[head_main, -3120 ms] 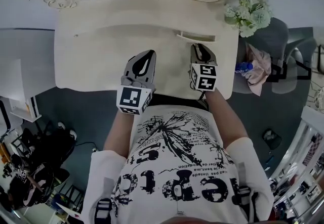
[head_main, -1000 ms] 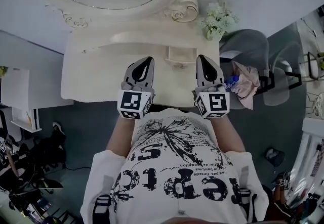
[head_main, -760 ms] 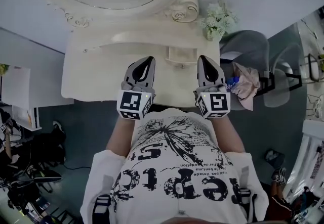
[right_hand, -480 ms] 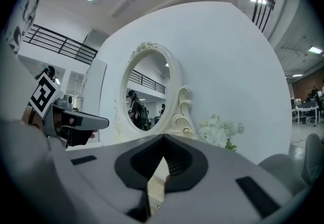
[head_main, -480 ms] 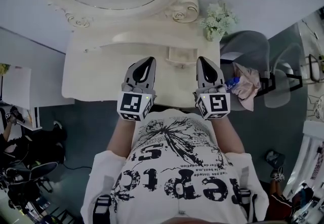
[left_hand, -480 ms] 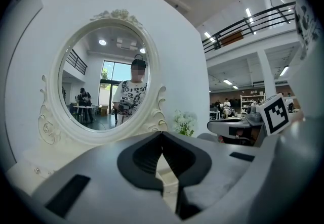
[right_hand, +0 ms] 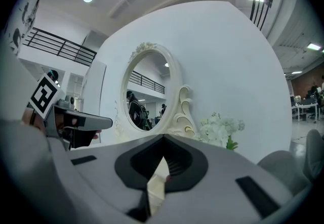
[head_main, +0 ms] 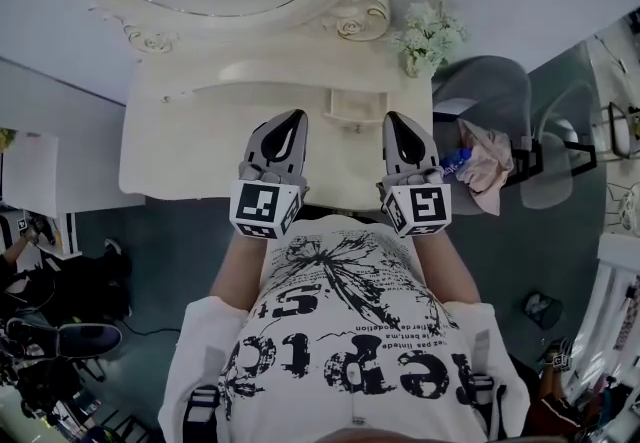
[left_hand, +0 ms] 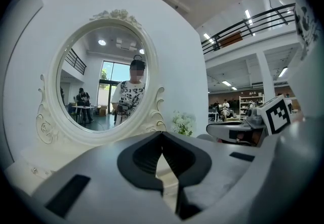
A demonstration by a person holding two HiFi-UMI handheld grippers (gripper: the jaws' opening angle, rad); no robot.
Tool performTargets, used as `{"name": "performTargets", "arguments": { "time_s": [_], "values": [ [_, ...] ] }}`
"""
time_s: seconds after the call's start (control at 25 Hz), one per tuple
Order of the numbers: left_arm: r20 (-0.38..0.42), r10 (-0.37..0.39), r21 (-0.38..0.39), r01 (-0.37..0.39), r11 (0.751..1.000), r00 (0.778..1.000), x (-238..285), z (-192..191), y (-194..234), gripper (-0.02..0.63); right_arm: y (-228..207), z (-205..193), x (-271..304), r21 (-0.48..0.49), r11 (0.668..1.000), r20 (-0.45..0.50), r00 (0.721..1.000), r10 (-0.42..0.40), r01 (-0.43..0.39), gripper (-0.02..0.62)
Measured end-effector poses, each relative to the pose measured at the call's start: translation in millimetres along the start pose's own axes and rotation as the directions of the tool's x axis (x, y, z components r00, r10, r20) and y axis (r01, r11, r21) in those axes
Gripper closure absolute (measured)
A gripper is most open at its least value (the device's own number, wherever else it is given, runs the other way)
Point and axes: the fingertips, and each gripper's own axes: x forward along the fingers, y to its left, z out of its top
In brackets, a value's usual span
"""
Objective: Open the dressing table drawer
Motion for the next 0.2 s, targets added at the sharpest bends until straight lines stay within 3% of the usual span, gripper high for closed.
{"name": "performTargets", "arguments": {
  "time_s": [0.2],
  "values": [
    [-0.004, -0.008, -0.001, 0.008, 1.0, 1.0, -0.4, -3.6, -1.1, 0.588, 3.0, -2.4, -0.3, -0.002, 1.0, 0.0, 1.0, 0.006, -0.006, 0.578]
  ]
}}
